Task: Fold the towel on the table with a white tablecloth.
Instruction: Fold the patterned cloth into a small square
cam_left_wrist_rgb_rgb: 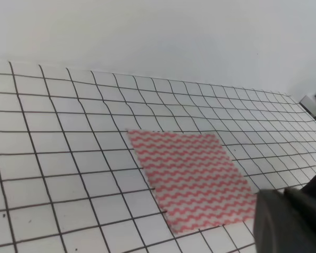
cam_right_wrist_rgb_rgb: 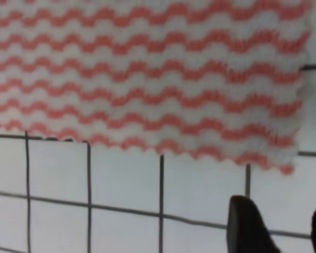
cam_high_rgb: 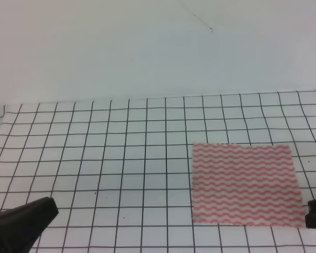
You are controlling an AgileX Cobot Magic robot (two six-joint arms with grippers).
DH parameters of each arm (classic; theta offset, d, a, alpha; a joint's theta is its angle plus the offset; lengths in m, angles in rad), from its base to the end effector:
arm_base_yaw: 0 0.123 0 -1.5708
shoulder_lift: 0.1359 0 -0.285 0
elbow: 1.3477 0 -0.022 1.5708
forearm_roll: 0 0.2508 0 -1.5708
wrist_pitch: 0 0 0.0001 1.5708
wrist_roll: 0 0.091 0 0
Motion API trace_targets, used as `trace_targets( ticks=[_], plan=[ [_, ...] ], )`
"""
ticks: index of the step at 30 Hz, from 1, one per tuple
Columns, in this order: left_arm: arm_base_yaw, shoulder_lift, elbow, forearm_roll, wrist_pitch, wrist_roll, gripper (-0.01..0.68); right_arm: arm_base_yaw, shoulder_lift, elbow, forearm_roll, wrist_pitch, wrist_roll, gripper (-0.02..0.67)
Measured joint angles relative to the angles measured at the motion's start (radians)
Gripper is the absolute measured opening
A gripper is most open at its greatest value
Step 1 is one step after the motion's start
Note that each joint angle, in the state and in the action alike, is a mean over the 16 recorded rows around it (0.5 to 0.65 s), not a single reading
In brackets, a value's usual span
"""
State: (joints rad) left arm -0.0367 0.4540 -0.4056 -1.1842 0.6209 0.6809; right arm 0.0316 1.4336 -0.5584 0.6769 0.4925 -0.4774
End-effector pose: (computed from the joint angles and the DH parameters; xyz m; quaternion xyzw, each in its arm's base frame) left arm 0.0857 -0.0523 0.2961 0.0266 0.7701 -0.3508 0.5321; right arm 0.2238 0.0341 0.1652 0.0232 0.9705 0.1626 0.1768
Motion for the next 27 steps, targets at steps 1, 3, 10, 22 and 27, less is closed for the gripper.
trace_targets(
  ticks=[1,3,10,22,27],
  plan=[
    [0.0,0.0,0.0,0.0,0.002,0.0,-0.001,0.0,0.012,-0.005,0.002,-0.004,-0.002,0.273],
    [0.0,0.0,0.0,-0.001,0.005,-0.001,-0.001,0.0,0.034,-0.014,0.008,-0.011,-0.009,0.274],
    [0.0,0.0,0.0,-0.003,0.017,-0.002,-0.001,0.0,0.095,-0.041,0.038,-0.027,-0.041,0.274],
    [0.0,0.0,0.0,-0.004,0.027,-0.003,-0.001,0.0,0.166,-0.055,0.092,-0.043,-0.098,0.274],
    [0.0,0.0,0.0,-0.004,0.028,-0.002,-0.001,0.0,0.188,-0.057,0.108,-0.047,-0.109,0.274]
  ],
)
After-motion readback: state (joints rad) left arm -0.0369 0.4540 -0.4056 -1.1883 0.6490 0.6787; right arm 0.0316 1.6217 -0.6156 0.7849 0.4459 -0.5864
